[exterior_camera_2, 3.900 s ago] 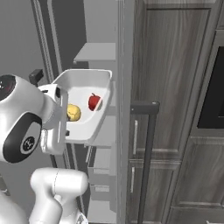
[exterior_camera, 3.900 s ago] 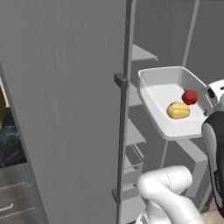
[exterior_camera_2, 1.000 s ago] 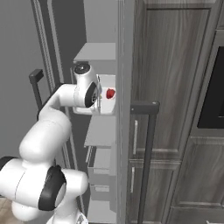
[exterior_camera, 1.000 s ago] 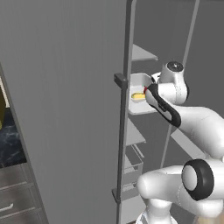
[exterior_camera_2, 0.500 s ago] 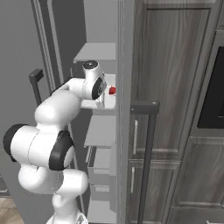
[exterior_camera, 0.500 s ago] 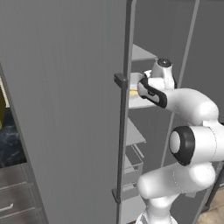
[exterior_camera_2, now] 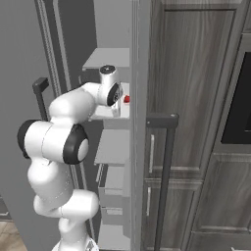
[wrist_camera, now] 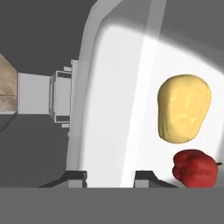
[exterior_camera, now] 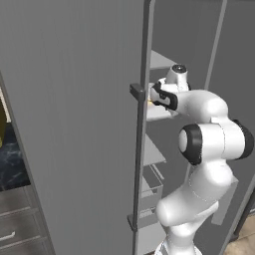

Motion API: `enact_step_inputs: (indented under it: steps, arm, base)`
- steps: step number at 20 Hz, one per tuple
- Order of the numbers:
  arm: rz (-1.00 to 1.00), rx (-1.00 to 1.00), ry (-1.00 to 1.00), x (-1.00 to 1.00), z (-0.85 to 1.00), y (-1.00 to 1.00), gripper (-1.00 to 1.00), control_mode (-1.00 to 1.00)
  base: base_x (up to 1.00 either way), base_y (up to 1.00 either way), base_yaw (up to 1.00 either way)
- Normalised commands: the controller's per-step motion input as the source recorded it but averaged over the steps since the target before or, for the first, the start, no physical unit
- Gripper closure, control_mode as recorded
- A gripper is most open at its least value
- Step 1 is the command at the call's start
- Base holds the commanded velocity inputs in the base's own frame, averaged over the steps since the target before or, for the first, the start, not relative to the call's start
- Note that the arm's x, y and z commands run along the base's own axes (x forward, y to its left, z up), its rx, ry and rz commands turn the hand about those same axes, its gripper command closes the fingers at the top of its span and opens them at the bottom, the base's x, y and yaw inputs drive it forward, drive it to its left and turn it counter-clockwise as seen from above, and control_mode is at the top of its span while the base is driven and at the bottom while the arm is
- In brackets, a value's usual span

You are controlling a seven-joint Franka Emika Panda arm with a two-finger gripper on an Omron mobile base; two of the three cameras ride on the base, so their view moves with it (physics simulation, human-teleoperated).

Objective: Take the potato and bell pepper out of the freezer and place them in the tupperware container on the counter. Then put the tupperware containing the vegetables back in the freezer.

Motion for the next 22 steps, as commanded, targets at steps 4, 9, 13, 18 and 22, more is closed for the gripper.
enact_step_inputs:
  steps: [4,9,13,18,22]
  arm:
    - [0.0,0.0,-0.01,0.42,-0.39,0.03,1.0,-1.0]
    - [0.0,0.0,-0.05,0.33,-0.5,0.0,1.0,-1.0]
    - [0.0,0.0,-0.01,0.33,-0.29,0.0,1.0,-1.0]
    - [0.0,0.0,0.0,0.37,-0.05,0.0,1.0,-1.0]
    - [0.0,0.0,-0.06,0.35,-0.17,0.0,1.0,-1.0]
  base:
    - [0.0,0.0,0.0]
    - [0.0,0.0,0.0]
    - [0.0,0.0,0.0]
    - [0.0,0.0,0.0]
    - [0.0,0.0,0.0]
